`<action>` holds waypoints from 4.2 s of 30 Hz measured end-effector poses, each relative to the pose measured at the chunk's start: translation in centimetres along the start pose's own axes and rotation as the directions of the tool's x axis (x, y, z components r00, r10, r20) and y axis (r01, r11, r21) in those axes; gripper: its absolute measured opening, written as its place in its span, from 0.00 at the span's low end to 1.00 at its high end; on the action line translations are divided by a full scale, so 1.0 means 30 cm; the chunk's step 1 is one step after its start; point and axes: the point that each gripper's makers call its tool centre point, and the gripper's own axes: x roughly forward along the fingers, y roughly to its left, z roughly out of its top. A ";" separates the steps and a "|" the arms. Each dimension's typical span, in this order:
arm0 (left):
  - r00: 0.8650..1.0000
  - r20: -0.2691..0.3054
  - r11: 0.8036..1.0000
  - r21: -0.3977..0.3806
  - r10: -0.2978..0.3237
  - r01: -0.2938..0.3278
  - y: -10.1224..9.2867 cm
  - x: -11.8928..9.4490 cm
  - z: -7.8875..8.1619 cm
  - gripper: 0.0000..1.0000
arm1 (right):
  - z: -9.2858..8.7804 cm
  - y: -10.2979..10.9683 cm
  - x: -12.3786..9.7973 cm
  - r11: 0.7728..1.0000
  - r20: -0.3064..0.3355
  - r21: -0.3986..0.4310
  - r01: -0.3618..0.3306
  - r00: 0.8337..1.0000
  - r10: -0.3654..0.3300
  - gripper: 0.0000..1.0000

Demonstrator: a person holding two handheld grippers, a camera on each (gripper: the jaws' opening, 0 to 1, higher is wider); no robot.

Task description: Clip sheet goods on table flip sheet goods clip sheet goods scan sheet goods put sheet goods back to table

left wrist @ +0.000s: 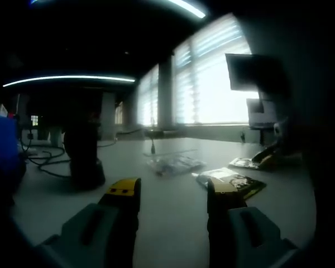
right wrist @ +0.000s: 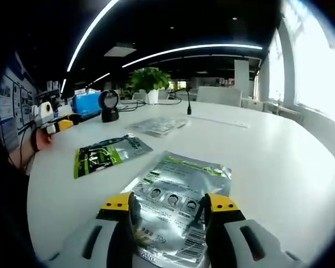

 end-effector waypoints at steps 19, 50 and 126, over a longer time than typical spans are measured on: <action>1.000 0.006 1.000 -0.006 0.001 -0.001 0.005 0.000 0.003 0.40 | 0.306 -0.174 -0.063 0.993 0.235 0.077 0.086 0.967 -0.102 0.18; 1.000 0.000 1.000 -0.002 -0.010 0.010 -0.002 0.004 -0.001 0.40 | 0.133 -0.345 0.117 0.996 -0.089 -0.078 0.032 0.995 -0.039 0.24; 1.000 0.005 1.000 -0.001 -0.010 0.010 0.009 0.006 0.000 0.40 | 0.042 -0.280 0.167 1.000 -0.248 -0.011 -0.010 0.969 0.007 0.05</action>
